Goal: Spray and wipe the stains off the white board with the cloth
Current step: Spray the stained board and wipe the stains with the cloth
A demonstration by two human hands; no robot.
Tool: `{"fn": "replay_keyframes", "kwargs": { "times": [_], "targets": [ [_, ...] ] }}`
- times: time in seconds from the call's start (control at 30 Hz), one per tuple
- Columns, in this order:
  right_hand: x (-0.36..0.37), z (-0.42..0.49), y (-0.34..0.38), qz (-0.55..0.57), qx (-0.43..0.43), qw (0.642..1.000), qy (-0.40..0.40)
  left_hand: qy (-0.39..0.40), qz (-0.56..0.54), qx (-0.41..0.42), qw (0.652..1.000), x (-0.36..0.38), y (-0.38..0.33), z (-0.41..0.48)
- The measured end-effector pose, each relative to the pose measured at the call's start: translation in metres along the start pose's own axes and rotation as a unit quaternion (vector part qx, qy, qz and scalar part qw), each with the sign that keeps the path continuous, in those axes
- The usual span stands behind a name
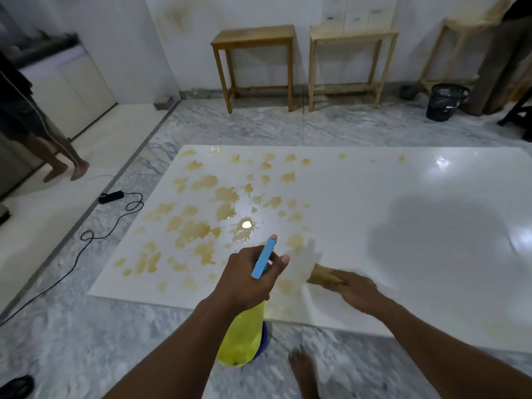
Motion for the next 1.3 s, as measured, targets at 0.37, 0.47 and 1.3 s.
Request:
{"fn": "replay_keyframes", "kwargs": {
  "times": [0.37, 0.47, 1.3],
  "targets": [
    [-0.139, 0.247, 0.039, 0.171, 0.132, 0.969, 0.117, -0.007, 0.008, -0.023, 1.0, -0.022, -0.003, 0.189],
    [-0.174, 0.326, 0.08, 0.046, 0.052, 0.997, 0.046, -0.018, 0.003, -0.035, 0.999, -0.035, -0.001, 0.233],
    [-0.021, 0.331, 0.07, -0.274, -0.124, 0.952, -0.062, -0.024, 0.023, -0.051, 0.998, -0.059, 0.044, 0.25]
  ]
}}
Point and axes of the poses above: each hand's wrist, its own z-axis towards the middle knuckle, its own x-axis out of the palm, y = z × x, the point moved 10 cm from there along z, towards the middle knuckle, and after that the axes turned 7 degrees about -z, right-handed, at the moved point
